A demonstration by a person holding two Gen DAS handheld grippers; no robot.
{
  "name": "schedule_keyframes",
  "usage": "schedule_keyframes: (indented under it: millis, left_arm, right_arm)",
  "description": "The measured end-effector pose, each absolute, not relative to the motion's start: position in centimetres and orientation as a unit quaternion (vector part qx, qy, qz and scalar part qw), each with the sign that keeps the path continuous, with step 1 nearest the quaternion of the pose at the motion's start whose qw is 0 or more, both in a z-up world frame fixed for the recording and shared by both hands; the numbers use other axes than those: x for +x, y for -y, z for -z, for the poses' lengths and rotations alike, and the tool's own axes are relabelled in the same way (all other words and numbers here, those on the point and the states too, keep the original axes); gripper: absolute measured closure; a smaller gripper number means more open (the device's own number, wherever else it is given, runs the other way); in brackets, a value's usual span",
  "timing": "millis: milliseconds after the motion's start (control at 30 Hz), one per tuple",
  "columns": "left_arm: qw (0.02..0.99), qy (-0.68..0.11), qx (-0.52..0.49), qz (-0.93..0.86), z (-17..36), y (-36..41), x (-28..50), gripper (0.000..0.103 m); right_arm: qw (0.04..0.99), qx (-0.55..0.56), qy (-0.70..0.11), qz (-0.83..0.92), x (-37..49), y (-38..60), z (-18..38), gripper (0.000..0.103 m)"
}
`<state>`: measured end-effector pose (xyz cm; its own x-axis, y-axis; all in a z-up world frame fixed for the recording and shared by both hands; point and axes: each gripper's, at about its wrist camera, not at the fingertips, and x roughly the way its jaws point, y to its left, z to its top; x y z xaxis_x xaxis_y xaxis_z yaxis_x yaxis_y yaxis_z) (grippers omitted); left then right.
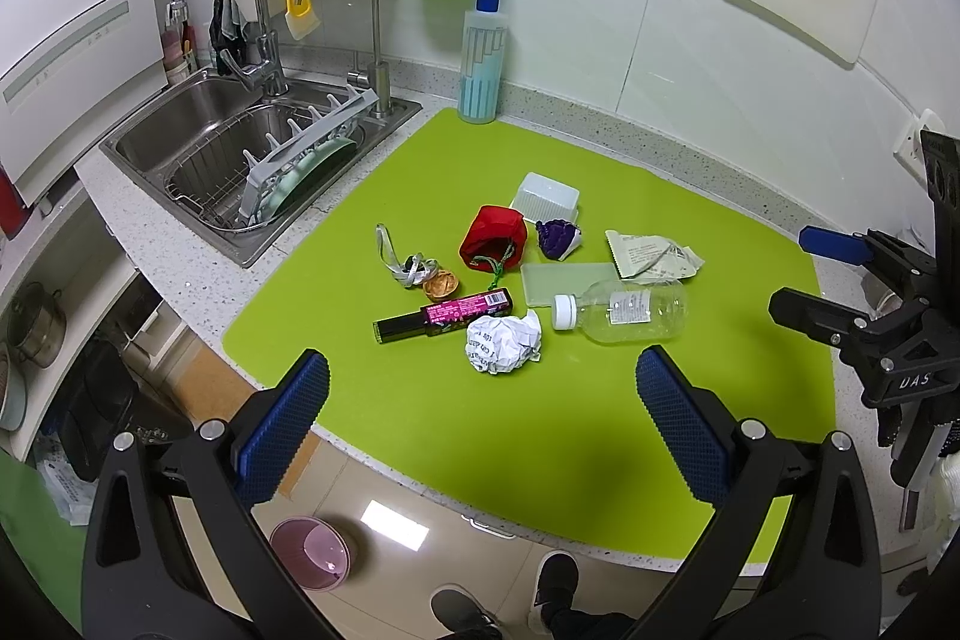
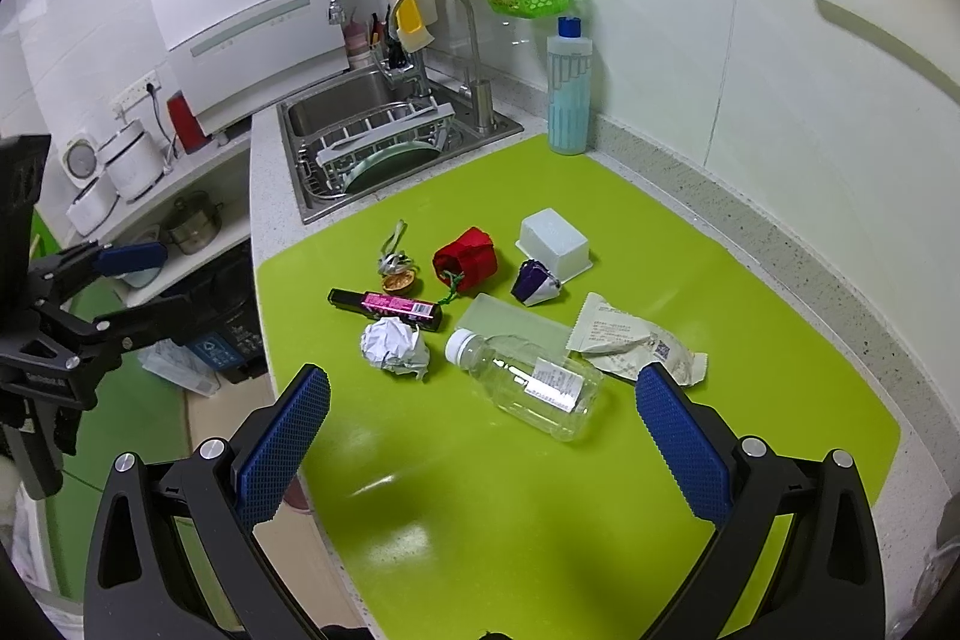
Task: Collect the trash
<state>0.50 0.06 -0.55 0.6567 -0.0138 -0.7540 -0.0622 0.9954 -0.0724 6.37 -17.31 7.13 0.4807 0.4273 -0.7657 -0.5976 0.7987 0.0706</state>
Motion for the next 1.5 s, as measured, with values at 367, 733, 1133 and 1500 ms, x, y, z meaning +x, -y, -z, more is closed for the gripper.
schedule_keyframes:
  millis: [367,733,1133,1500]
  left_arm:
    - [0.908,-0.416,-0.047,-0.011,0.8,0.0,1.0,0.003]
    - [0.905,-0.422,-0.057,-0.010,1.1,-0.2,1.7,0.003]
    - [0.884,-0.462,-0.063,0.025,5.6,0.4,4.9,0.003]
    - [0.849,-0.517,-0.107,-0.019,12.5,0.1,10.2,0.003]
  right_arm:
    - [0.850,-0.095,-0.419,-0.304,6.7,17.4,-7.0,0.005]
    - [0.851,-0.098,-0.425,-0.293,7.4,17.4,-6.4,0.005]
    - [0.865,-0.142,-0.421,-0.232,9.0,18.2,-4.5,0.005]
    - [0.846,-0.090,-0.478,-0.218,11.2,21.0,-2.4,0.005]
